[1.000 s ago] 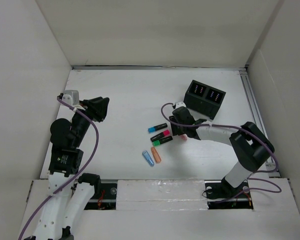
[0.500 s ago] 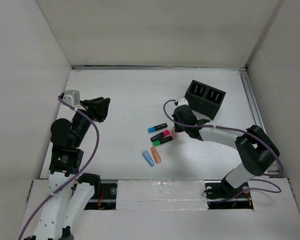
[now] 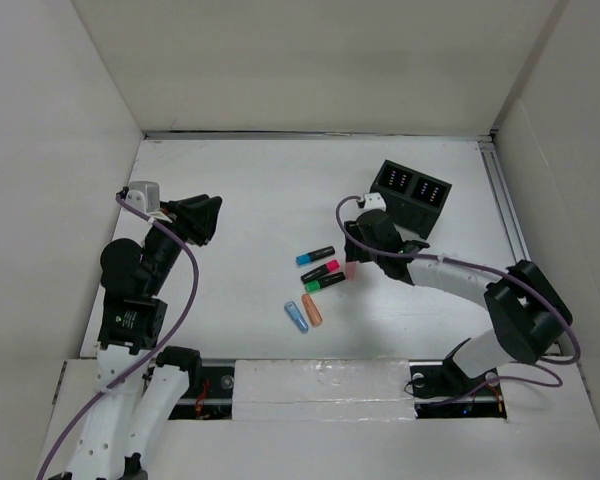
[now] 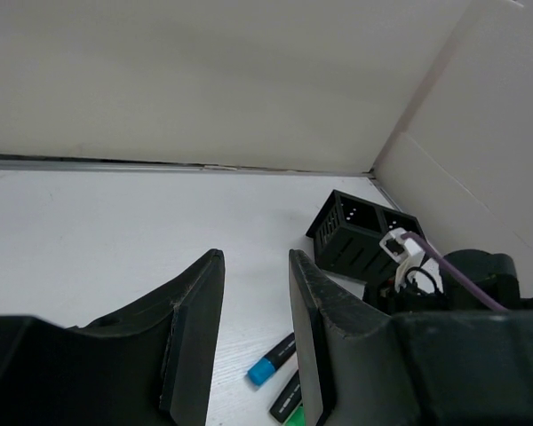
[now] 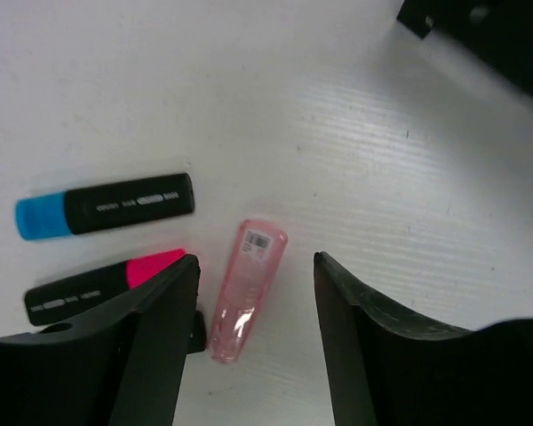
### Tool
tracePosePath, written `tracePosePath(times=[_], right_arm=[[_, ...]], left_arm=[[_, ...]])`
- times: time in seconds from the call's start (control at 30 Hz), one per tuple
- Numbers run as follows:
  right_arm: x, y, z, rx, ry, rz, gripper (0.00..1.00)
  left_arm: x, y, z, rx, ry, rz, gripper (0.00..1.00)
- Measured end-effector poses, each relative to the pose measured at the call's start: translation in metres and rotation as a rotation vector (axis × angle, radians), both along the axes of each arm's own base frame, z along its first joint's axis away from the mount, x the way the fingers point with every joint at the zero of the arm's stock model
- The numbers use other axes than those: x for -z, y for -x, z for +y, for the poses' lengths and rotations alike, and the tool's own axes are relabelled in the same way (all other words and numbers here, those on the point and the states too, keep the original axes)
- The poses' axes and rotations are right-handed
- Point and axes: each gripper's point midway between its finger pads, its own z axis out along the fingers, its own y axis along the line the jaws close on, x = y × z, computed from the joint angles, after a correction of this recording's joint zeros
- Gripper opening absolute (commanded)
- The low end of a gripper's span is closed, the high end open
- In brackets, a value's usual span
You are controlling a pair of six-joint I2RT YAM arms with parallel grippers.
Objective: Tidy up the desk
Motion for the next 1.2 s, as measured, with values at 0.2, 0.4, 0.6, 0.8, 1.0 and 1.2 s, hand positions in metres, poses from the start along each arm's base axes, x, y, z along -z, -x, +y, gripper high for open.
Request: tracePosePath(times=[0.2,0.4,0.6,0.8,1.0,1.2], right_arm=[[0.04,0.016,-0.007,0.003,0.052,0.096,0.6],[0.061,0.018,-0.001,0.003,0.101,0.126,0.55],[0.061,0.005,0.005,0.033,0.121,0.101,0.43],[0.06,0.001,0.005,0.061,0.12,0.086,0.13],[0.028,-0.002,0.004,0.066,0.078,0.034,0.15],[-0.117,-0.055,-0.024,0.201,-0.109,-0.281,0.15]], left_arm=[[0.0,0.001,-0.001,0.009,0.001,0.002,0.31],[0.0,0.001,-0.002,0.011,0.0,0.001,0.31],[0.0,0.001,-0.002,0.012,0.0,0.001,0.31],[0.0,0.002,-0.002,0.015,0.0,0.0,0.32],[0.0,0.002,-0.004,0.024,-0.001,0.0,0.32],[-0.001,0.003,-0.005,0.03,-0.001,-0.003,0.32]])
